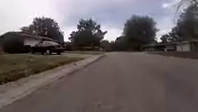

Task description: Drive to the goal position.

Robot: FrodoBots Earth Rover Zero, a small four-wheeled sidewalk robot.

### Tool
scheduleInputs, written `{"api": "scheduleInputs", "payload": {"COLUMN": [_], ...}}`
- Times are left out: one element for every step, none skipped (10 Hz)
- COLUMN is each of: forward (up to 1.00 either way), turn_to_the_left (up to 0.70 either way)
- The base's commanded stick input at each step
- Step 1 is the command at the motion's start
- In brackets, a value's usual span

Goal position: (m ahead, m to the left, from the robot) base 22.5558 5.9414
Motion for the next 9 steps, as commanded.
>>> {"api": "scheduleInputs", "payload": {"forward": [0.70,0.70,0.70,0.70,0.70,0.70,0.70,0.70,0.70], "turn_to_the_left": [0.00,0.00,0.00,0.00,0.00,0.00,0.00,0.00,0.00]}}
